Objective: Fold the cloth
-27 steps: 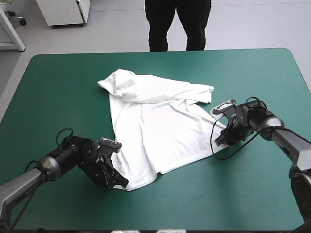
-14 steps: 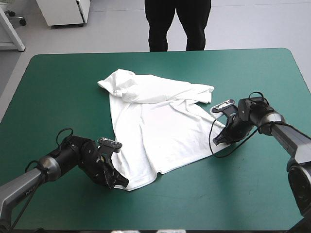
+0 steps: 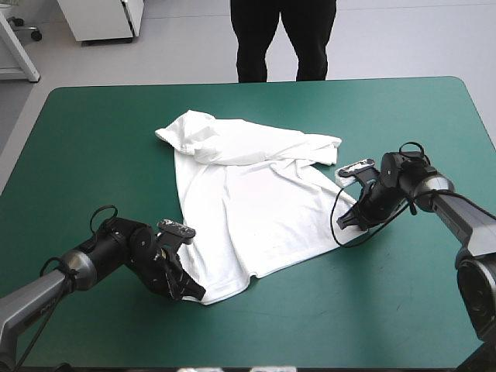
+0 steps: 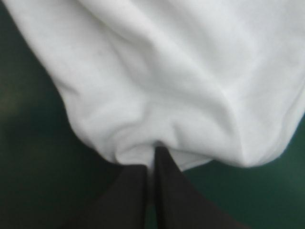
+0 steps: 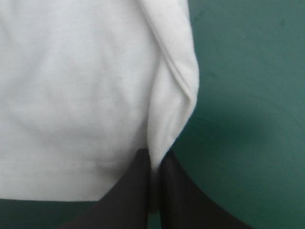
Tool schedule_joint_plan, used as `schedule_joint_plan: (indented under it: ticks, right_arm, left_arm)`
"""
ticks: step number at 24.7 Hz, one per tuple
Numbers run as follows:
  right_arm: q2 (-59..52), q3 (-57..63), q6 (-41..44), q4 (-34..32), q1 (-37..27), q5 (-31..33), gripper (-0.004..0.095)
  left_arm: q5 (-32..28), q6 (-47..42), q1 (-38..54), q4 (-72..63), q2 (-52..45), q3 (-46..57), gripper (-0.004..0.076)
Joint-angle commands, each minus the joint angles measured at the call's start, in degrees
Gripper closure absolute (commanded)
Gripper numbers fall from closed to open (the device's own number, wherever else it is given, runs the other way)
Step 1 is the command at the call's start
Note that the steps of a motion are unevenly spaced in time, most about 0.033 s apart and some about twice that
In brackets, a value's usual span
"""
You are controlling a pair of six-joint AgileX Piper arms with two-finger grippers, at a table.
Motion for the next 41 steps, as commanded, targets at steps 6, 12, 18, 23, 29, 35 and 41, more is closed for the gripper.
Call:
schedule_joint_plan:
  ticks: [6,12,18,23,29,35,41]
  right_arm:
    - [-6.98,-9.53,-0.8,12.58,0.77,6.2,0.0925]
    - [-15.56,-20.45,1.92,13.31,0.77,7.84,0.0925]
    - [-23.32,-39.4,8.0,6.81,0.77,7.72,0.0925]
    - [-24.96,-58.01,11.28,3.72,0.77,5.79,0.0925]
    - [-26.38,-72.46,12.66,2.78,0.77,-2.5,0.0925]
    - [-28.05,-77.05,11.55,2.78,0.77,-9.18,0.0925]
    - [-27.66,-77.08,11.55,3.16,0.77,-9.96,0.0925]
  left_arm:
    - [5.84,-3.31,-0.49,4.94,-12.28,-18.65,0.0733]
    - [11.8,-3.31,-0.49,8.62,-13.94,-40.86,0.0733]
    - [8.8,-1.57,-0.49,10.36,-13.94,-63.15,0.0733]
    - [-1.66,2.51,-0.49,12.61,-13.94,-75.26,0.0733]
    - [-19.44,5.17,-0.49,12.61,-13.94,-84.08,0.0733]
    - [-25.18,6.44,-0.49,10.81,-13.94,-87.2,0.0733]
    - [-27.75,8.9,-0.49,9.14,-13.19,-87.2,0.0733]
